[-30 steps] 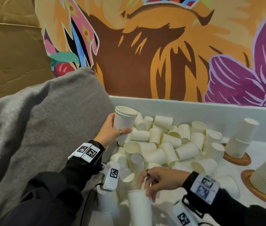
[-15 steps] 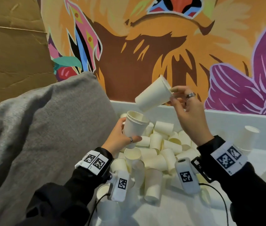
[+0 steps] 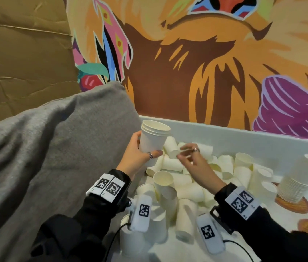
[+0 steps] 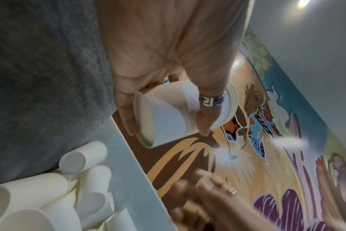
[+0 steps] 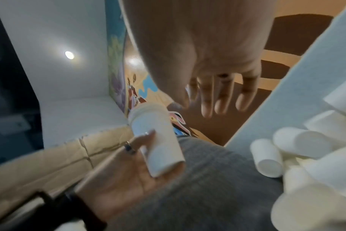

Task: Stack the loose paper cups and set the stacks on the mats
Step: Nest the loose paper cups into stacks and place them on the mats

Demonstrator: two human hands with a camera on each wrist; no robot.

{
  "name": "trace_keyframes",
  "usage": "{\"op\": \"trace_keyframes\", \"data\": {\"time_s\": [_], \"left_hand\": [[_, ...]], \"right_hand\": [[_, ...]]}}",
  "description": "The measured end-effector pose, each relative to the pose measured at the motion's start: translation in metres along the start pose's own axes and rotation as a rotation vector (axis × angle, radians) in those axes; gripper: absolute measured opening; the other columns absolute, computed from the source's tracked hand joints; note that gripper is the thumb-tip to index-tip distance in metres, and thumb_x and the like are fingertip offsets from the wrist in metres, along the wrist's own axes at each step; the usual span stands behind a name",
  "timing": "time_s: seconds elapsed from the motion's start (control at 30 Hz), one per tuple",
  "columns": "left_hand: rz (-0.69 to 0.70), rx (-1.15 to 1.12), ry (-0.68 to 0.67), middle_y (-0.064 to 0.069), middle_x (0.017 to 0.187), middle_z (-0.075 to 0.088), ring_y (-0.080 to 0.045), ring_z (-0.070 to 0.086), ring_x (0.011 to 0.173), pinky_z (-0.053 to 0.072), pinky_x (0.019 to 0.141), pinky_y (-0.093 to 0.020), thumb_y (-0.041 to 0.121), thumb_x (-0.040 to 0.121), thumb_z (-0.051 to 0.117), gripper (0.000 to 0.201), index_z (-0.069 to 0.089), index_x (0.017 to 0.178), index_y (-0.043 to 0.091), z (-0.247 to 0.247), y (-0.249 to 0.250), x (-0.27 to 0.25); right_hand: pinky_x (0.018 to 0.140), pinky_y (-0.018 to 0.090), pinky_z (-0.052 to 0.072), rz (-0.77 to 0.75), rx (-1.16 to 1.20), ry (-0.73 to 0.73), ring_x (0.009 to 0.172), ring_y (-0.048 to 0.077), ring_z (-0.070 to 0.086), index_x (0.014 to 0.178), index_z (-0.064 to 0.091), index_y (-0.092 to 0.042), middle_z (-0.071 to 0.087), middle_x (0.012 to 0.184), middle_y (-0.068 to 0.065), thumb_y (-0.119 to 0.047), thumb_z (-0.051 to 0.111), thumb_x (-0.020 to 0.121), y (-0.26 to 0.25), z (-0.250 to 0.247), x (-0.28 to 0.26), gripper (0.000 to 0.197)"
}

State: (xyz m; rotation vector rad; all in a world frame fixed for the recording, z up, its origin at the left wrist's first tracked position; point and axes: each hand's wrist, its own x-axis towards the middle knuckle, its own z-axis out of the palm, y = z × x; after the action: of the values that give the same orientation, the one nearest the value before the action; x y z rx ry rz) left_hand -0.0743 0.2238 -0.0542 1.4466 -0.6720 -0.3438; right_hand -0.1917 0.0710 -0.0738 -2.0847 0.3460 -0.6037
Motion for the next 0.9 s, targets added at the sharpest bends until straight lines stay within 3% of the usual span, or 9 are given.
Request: {"op": "trace_keyframes", "data": {"time_s": [0.1,0.2,0.37,0.6,0.7,0.8,0.9], "left_hand": [[-0.008,-0.013,0.049,-0.002,0.120,0.056,-0.014,0.057,0.105,0.047,0.072,-0.021,0.007,0.071,0.079,0.070,0.040,0.126,0.022,-0.007,-0.004,0.002],[-0.022,-0.026,0.070,-0.001,0.120,0.056,-0.014,0.057,0.106,0.046,0.073,-0.021,0.008,0.071,0.080,0.069,0.039,0.124,0.024,-0.010,-0.009,0.001],[-0.038,-0.019,0.075,-0.001,0.119,0.056,-0.012,0.057,0.103,0.046,0.071,-0.020,0.008,0.071,0.079,0.068,0.039,0.123,0.025,-0.009,-0.017,0.000],[-0.046,-0.022,0.063,0.000,0.120,0.055,-0.010,0.055,0.104,0.046,0.071,-0.019,0.009,0.071,0.079,0.071,0.038,0.126,0.024,-0.005,-0.024,0.004],[-0.051,-0.026,0.059,0.000,0.121,0.055,-0.013,0.056,0.107,0.049,0.077,-0.023,0.010,0.070,0.080,0.072,0.038,0.127,0.025,-0.003,-0.024,0.007],[-0.050,-0.039,0.057,0.001,0.119,0.055,-0.012,0.056,0.106,0.049,0.077,-0.024,0.011,0.070,0.080,0.072,0.039,0.128,0.025,-0.002,-0.021,0.009],[-0.054,-0.075,0.051,0.000,0.117,0.057,-0.012,0.057,0.103,0.049,0.075,-0.024,0.009,0.073,0.078,0.067,0.041,0.127,0.021,-0.002,-0.018,0.010]], "right_hand": [[0.078,0.023,0.042,0.161,-0.265,-0.350,0.095,0.019,0.053,0.117,0.033,-0.020,0.052,0.108,0.001,-0.025,0.060,0.090,0.031,0.022,-0.004,0.039],[0.091,0.033,0.045,0.241,-0.432,-0.452,0.105,0.020,0.053,0.122,0.030,-0.017,0.051,0.114,0.006,-0.032,0.067,0.083,0.057,0.044,-0.005,0.056],[0.088,0.039,0.046,0.247,-0.576,-0.380,0.112,0.028,0.053,0.126,0.027,-0.018,0.052,0.121,0.006,-0.038,0.071,0.076,0.073,0.065,-0.003,0.069],[0.070,0.033,0.046,0.184,-0.520,-0.342,0.085,0.023,0.059,0.119,0.028,-0.018,0.051,0.083,-0.004,-0.027,0.070,0.075,0.068,0.050,0.003,0.061],[0.070,0.029,0.047,0.166,-0.420,-0.286,0.085,0.021,0.059,0.113,0.030,-0.020,0.059,0.094,0.006,-0.025,0.073,0.076,0.050,0.024,0.007,0.057],[0.060,0.021,0.044,0.157,-0.306,-0.173,0.074,0.013,0.055,0.109,0.033,-0.018,0.056,0.092,0.002,-0.022,0.075,0.077,0.028,-0.009,0.013,0.052],[0.061,0.026,0.050,0.164,-0.066,0.047,0.076,0.017,0.054,0.109,0.036,-0.015,0.048,0.096,0.003,-0.018,0.074,0.079,0.015,-0.037,0.017,0.049]]}}
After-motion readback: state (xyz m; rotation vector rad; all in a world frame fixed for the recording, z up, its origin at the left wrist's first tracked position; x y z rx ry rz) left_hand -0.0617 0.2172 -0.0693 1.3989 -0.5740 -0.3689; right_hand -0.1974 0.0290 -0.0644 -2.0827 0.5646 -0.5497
